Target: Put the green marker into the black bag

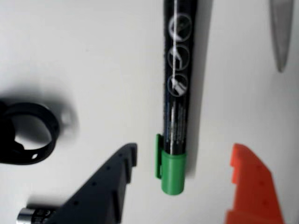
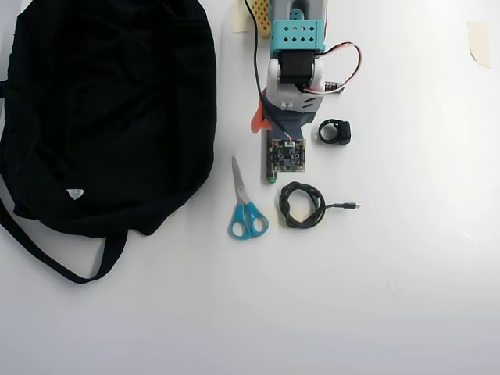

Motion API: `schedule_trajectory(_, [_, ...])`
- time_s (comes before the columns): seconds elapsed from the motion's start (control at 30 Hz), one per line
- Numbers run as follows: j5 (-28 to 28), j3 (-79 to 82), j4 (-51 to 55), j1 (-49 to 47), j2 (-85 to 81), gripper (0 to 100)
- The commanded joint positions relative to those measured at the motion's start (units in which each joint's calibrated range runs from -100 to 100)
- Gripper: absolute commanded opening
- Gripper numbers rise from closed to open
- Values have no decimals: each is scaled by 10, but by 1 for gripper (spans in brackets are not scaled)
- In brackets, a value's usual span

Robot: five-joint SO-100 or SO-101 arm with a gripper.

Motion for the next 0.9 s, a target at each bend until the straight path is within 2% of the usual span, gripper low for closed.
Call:
schedule_trajectory(0.0, [0, -12, -5, -4, -3, 26])
schedule_trajectory(0.37, [1, 2, -25, -3, -2, 26])
schedule_trajectory(0.67, [1, 49, -91, -2, 2, 26])
schedule_trajectory(0.87, [0, 51, -91, 1, 2, 30])
